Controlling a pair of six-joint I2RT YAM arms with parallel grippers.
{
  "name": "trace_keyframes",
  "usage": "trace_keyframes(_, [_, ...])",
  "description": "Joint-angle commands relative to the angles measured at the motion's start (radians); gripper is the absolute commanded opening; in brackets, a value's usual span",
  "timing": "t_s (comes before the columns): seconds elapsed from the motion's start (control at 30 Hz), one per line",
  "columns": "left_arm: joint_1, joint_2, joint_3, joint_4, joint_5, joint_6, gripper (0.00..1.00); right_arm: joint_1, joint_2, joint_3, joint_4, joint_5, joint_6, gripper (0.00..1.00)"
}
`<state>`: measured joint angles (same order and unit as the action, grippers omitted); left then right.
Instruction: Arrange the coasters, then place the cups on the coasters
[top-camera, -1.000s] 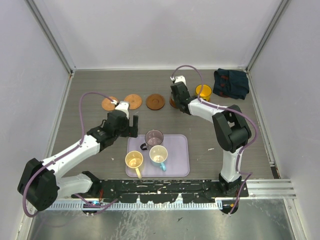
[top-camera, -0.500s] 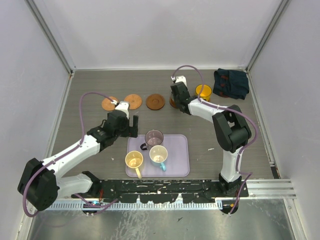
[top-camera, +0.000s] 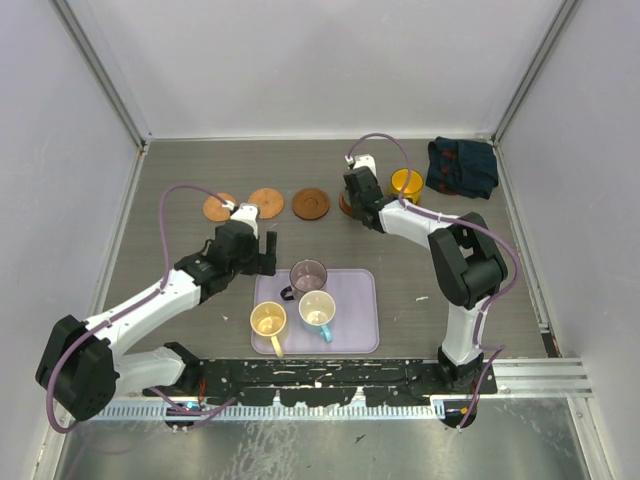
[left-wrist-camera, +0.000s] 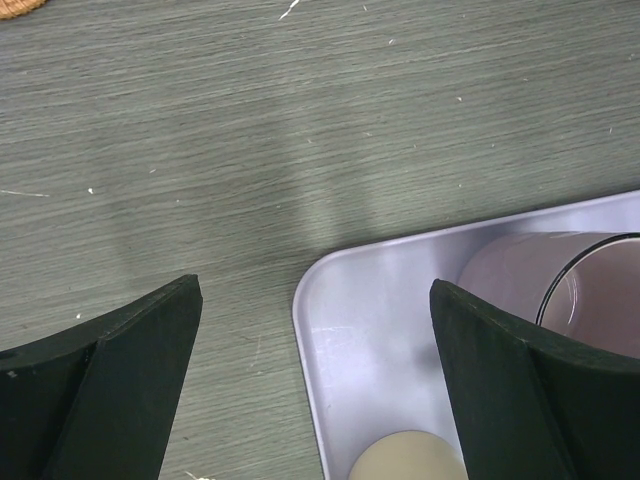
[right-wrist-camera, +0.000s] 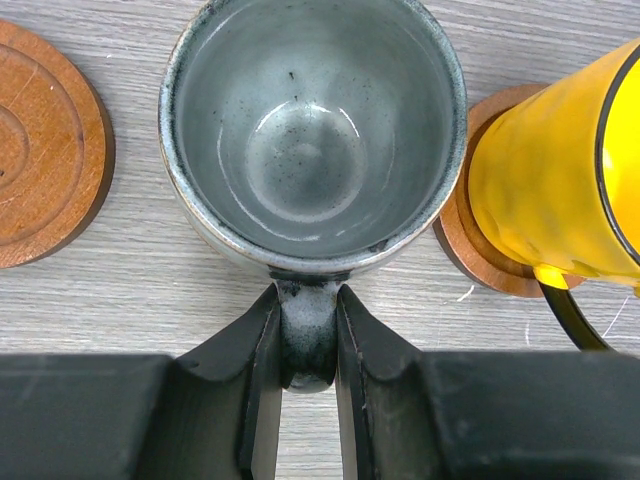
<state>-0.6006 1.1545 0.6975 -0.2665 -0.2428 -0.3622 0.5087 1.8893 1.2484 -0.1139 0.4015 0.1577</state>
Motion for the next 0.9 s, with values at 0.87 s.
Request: trace_keyframes(0.87, [0.004,-0.007,-0.016,0.040,-0.004,-0.015,0.98,0.002,-0.049,0.023,0.027,-0.008,0.067,0.36])
